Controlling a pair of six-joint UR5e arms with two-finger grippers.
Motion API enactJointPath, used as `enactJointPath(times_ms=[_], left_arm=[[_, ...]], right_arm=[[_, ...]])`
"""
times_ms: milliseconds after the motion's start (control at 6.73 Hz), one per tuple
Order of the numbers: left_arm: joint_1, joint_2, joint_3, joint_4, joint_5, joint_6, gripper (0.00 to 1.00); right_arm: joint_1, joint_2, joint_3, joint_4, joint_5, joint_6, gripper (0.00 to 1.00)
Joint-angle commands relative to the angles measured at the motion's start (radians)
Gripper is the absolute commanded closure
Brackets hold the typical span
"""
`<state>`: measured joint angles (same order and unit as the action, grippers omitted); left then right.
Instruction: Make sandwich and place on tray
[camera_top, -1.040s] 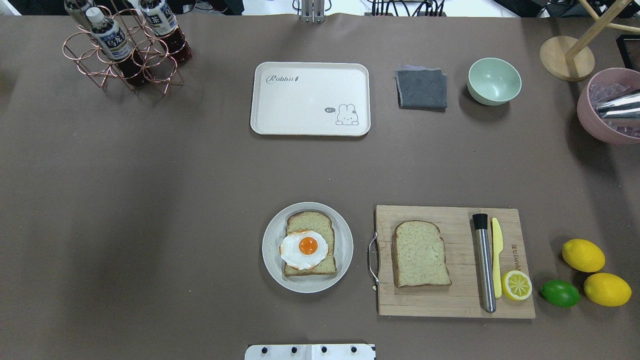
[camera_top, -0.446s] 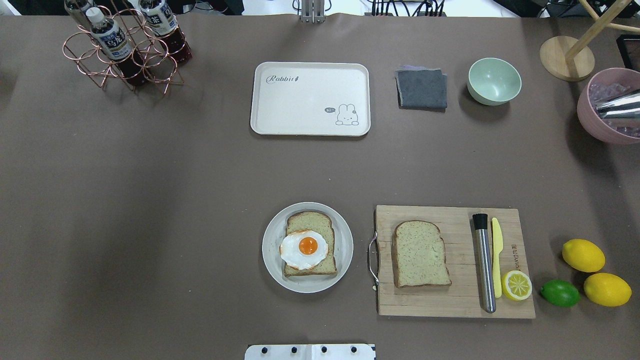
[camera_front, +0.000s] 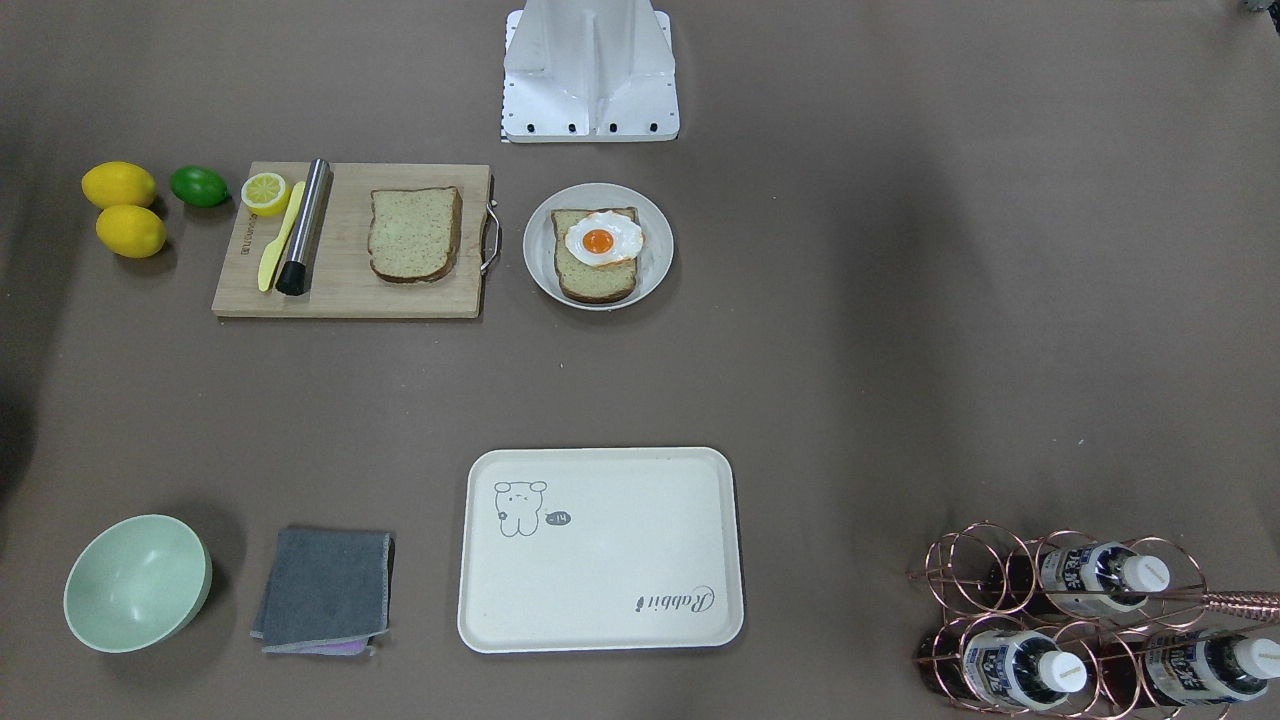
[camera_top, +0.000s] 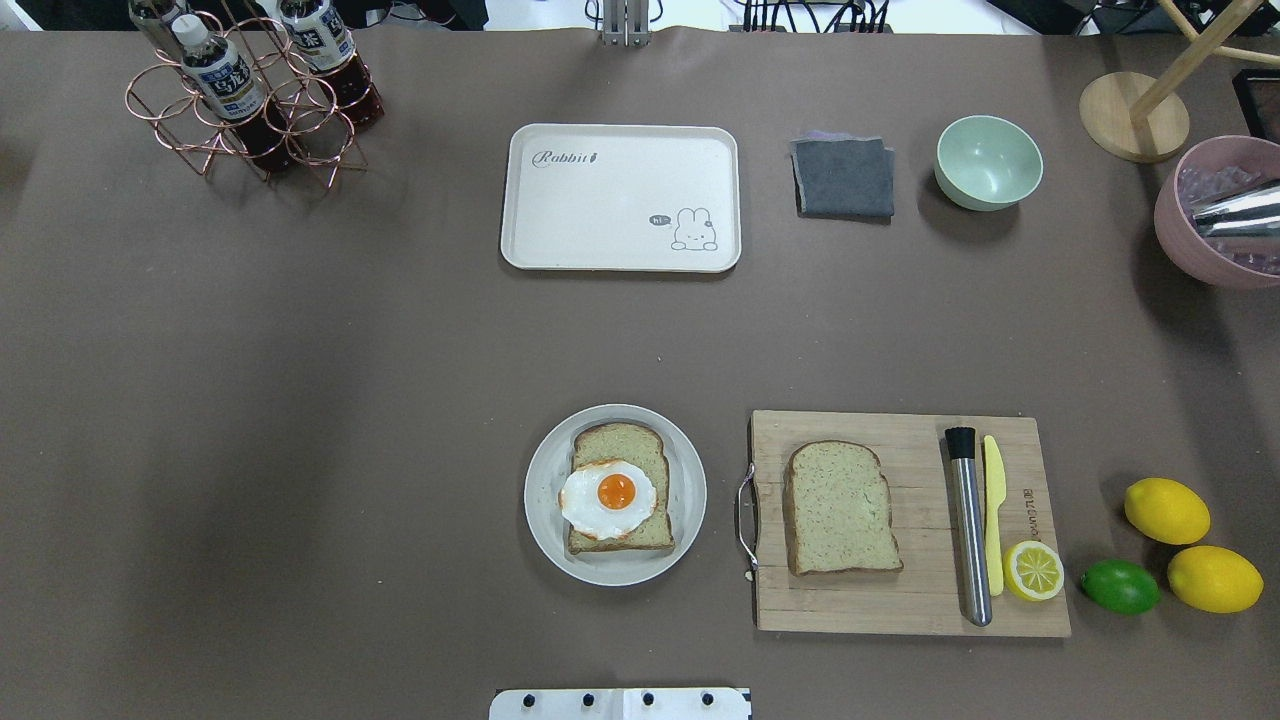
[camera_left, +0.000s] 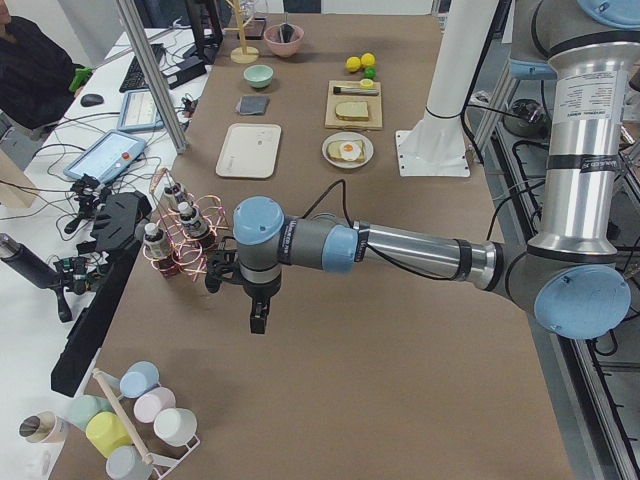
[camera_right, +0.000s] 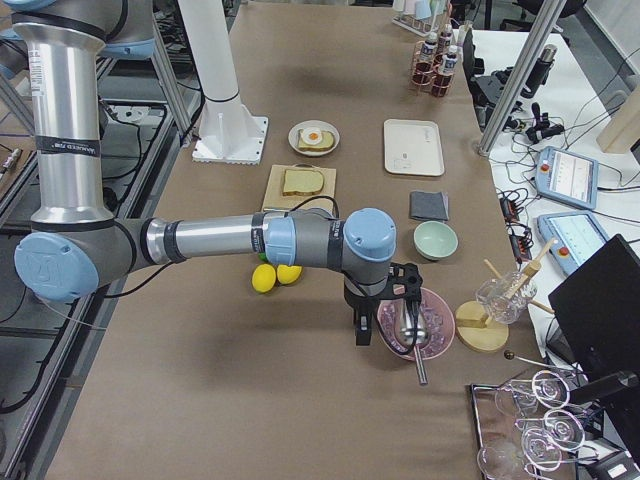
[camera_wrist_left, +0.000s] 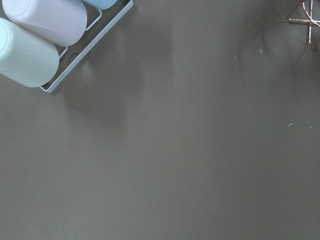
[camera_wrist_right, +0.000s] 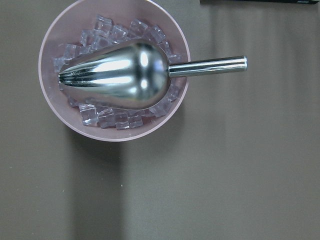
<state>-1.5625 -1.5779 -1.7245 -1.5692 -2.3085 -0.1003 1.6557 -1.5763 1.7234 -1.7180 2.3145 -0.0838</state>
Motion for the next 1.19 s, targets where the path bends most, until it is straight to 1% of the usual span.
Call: enactJointPath(times_ms=[0, 743, 1040], left_arm=[[0.009, 0.002, -0.001, 0.0, 0.0, -0.001, 0.02], [0.009, 0.007, -0.007, -0.002, -0.002, -0.001, 0.02], [0.009, 0.004, -0.009, -0.023, -0.032, -0.002, 0.02]], right_arm=[[-0.005, 0.018, -0.01, 0.0, 0.0, -0.002, 0.0], [-0.007, 0.021, 0.01, 0.005, 0.002, -0.001, 0.0], [-0.008, 0.024, 0.031, 0.005, 0.016, -0.001, 0.0]])
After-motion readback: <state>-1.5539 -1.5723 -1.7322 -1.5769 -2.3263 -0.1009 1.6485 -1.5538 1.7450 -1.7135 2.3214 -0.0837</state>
